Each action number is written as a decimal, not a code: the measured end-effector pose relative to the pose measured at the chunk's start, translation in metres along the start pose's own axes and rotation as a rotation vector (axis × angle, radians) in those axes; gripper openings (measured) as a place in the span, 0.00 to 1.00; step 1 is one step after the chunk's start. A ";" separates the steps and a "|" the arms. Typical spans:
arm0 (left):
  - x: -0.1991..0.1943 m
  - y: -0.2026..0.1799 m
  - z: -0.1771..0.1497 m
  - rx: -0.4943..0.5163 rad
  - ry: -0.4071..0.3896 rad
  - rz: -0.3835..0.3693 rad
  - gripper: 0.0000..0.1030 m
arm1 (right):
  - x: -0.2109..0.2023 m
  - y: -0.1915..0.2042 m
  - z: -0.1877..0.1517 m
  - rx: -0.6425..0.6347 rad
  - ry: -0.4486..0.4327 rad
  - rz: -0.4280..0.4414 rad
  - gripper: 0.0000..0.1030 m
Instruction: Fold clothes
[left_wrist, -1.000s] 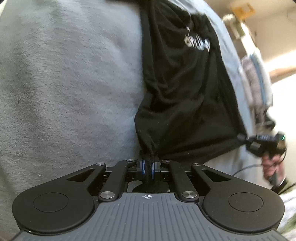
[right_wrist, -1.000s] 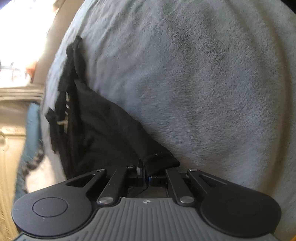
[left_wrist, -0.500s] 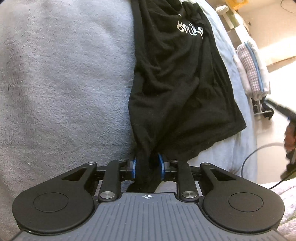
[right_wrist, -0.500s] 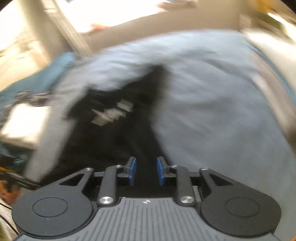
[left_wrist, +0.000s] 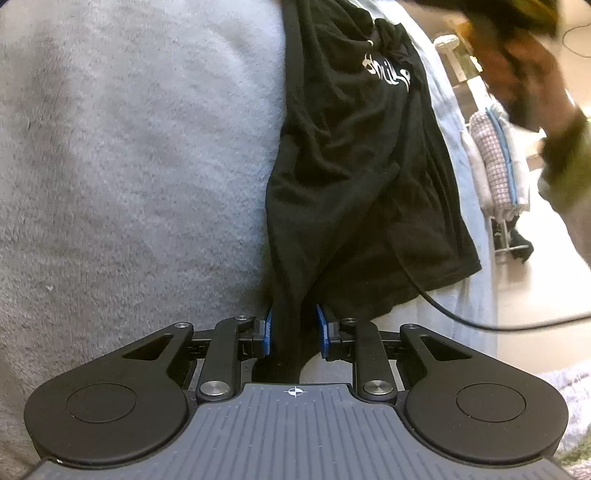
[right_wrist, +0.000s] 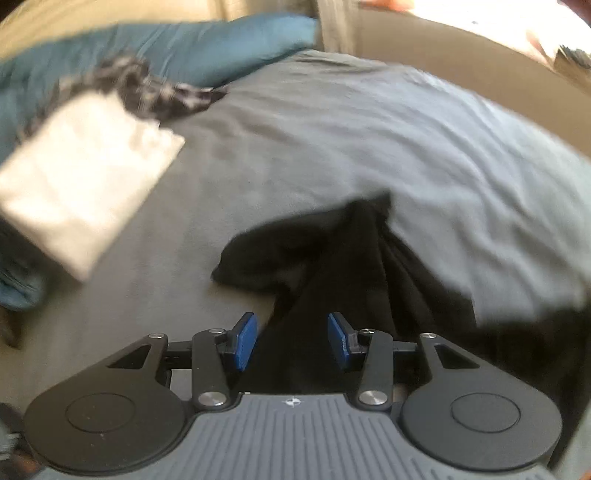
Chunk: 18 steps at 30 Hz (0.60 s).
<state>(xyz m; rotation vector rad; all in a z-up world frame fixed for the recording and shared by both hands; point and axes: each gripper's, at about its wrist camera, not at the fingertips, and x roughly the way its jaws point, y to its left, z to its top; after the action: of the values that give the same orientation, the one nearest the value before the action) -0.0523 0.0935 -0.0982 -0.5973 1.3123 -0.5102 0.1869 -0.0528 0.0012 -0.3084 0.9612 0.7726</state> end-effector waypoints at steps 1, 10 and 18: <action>0.000 0.001 -0.001 0.001 0.002 -0.006 0.21 | 0.011 0.007 0.005 -0.052 -0.003 -0.011 0.44; -0.003 0.018 -0.001 0.006 0.022 -0.082 0.20 | 0.083 0.026 0.010 -0.273 0.053 -0.051 0.23; -0.002 0.019 0.005 0.026 0.024 -0.100 0.21 | 0.070 -0.014 0.044 0.009 -0.140 0.038 0.02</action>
<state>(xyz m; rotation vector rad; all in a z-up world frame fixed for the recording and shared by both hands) -0.0474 0.1100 -0.1086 -0.6390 1.3007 -0.6171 0.2473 -0.0065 -0.0335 -0.2256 0.8405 0.8131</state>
